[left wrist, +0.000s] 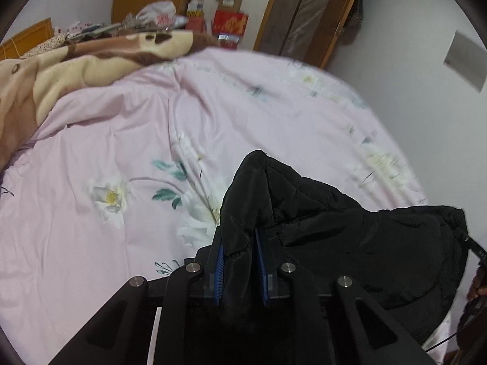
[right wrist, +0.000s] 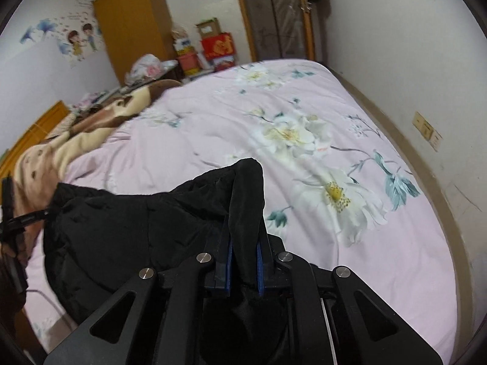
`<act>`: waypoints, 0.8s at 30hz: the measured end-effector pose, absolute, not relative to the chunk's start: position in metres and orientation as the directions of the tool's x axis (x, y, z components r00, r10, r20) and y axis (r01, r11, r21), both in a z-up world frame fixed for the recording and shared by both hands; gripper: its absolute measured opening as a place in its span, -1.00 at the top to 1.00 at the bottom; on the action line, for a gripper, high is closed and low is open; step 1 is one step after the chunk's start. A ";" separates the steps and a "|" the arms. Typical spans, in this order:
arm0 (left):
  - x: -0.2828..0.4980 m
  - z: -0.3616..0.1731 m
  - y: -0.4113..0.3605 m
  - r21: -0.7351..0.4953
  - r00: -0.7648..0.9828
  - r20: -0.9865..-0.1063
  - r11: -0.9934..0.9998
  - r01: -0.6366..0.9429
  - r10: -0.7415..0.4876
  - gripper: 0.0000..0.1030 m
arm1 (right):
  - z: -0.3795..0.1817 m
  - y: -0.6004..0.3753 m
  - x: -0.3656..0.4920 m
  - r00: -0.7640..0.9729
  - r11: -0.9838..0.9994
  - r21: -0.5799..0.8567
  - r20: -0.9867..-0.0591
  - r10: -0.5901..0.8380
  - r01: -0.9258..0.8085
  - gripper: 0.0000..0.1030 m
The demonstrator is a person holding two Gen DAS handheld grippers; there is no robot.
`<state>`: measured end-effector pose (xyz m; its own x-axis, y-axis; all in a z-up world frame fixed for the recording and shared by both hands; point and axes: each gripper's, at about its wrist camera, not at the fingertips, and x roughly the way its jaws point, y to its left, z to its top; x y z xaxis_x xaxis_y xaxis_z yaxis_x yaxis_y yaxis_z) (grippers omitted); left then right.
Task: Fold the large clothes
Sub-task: 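Lift the side edge with both tools and fold it over the jacket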
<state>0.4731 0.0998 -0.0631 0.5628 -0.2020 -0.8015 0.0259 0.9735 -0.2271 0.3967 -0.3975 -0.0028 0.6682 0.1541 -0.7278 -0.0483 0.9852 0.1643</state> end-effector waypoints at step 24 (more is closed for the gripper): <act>0.456 -0.070 0.096 -0.128 0.522 -0.849 0.991 -0.045 -0.086 0.00 | -0.033 -0.382 0.406 0.525 0.995 -0.068 -0.845 -0.099 0.078 -0.10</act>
<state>0.4561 0.0957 -0.0705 0.5219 -0.0860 -0.8486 -0.0448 0.9908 -0.1280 0.4064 -0.3821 -0.0330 0.5247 -0.0992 -0.8455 0.0782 0.9946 -0.0681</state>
